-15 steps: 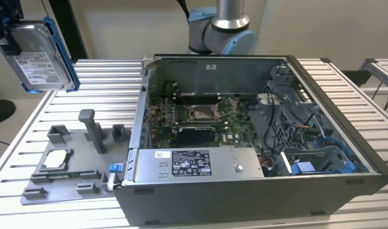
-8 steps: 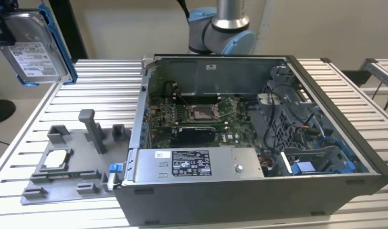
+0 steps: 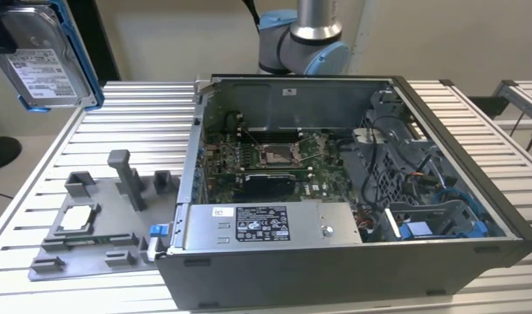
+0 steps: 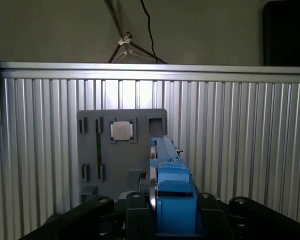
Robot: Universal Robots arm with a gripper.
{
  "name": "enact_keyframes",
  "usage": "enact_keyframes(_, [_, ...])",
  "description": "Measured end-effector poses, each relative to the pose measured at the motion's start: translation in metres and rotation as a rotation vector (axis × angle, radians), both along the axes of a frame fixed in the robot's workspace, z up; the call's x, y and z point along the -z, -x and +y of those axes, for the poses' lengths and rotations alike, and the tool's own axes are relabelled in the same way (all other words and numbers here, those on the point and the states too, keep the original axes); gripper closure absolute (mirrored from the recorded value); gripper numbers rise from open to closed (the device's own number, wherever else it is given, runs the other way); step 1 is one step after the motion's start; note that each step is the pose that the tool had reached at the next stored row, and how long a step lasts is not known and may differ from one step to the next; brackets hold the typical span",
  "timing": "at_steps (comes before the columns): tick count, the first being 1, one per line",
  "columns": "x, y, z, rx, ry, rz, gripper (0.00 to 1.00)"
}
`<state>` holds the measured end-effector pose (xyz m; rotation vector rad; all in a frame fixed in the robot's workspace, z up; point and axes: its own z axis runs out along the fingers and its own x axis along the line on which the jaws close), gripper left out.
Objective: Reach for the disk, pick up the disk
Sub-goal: 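Pick up the disk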
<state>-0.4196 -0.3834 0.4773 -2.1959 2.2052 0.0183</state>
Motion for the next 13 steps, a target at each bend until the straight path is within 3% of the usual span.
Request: enact_keyframes(13, [0.0000, -0.0046, 0.0000, 0.000, 0.0006, -0.0001, 1.00])
